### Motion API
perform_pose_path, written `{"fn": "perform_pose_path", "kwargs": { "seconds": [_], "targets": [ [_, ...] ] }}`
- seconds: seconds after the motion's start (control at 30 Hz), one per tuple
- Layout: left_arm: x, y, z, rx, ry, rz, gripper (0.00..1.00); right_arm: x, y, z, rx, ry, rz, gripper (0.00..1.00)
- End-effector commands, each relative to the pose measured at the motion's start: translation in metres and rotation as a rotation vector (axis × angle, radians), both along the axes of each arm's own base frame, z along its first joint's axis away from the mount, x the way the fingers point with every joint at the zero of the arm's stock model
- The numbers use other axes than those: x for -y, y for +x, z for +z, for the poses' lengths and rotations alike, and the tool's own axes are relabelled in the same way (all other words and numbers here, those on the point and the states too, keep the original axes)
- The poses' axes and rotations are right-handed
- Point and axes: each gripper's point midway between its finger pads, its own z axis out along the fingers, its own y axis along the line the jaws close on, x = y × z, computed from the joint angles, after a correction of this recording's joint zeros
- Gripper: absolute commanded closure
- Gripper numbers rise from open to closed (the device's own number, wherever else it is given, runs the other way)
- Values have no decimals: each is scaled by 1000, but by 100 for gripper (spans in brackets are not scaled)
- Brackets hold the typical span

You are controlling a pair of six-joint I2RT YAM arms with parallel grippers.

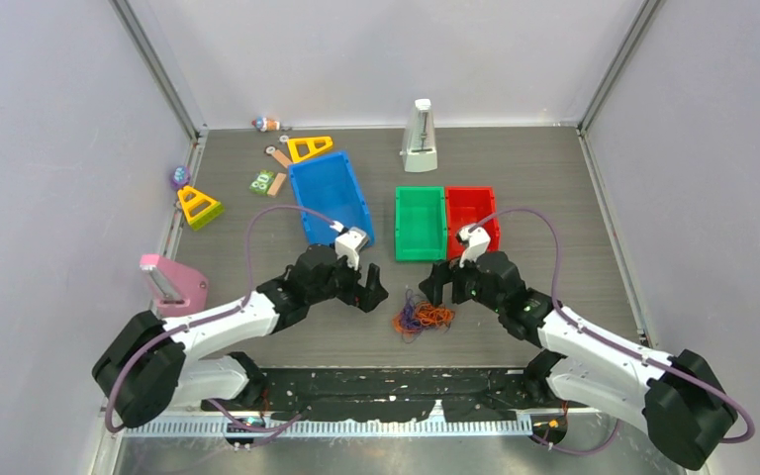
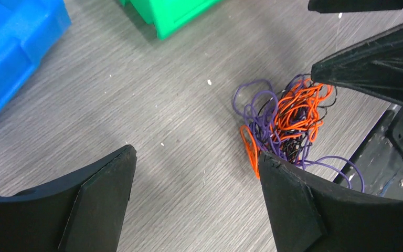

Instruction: Untangle the cables

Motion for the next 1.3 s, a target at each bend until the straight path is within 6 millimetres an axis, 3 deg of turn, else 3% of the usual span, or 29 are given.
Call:
{"fn": "perform_pose_path", "kwargs": {
  "seconds": [0.0, 0.1, 0.37, 0.53, 0.7, 0.77, 0.8, 0.83, 0.87, 0.93, 1.0, 1.1, 1.17, 1.27],
  "targets": [
    [14, -1, 12, 17, 25, -107, 14, -5, 2, 6, -48, -7, -8, 6],
    [26, -11, 13, 0, 14, -194, 14, 4, -12, -11, -149, -32, -36, 9],
    [74, -31, 5, -118, -18, -382, 19, 19, -37, -24, -270, -18, -92, 30],
    [87, -36, -11, -180, 14, -407, 26, 4, -51, -28, -324, 56, -21, 36],
    [87, -36, -32, -245, 56, -396, 54, -3, -60, -50, -390, 68, 15, 38],
    [89, -34, -37, -263, 82, -397, 78, -5, -60, -58, -410, 58, 23, 49],
    [87, -33, -40, -270, 101, -395, 96, -6, -59, -62, -417, 51, 20, 66],
    [87, -27, -38, -249, 114, -377, 100, -6, -58, -63, -421, 50, 14, 77],
    [81, -20, -38, -216, 136, -339, 100, -3, -56, -66, -425, 41, -14, 90],
    [62, -7, -35, -144, 166, -247, 100, 8, -48, -66, -414, 18, -104, 94],
    [44, 11, -17, -55, 140, -138, 100, 29, -35, -59, -369, -14, -243, 94],
    [2, 30, -8, 4, 81, 35, 100, 72, -16, -45, -262, -64, -493, 95],
    [-24, 38, 4, 58, 44, 135, 100, 106, -17, -38, -222, -100, -653, 95],
    [-65, 49, 13, 137, 76, 331, 100, 138, -16, -18, -147, -49, -836, 95]
  ]
}}
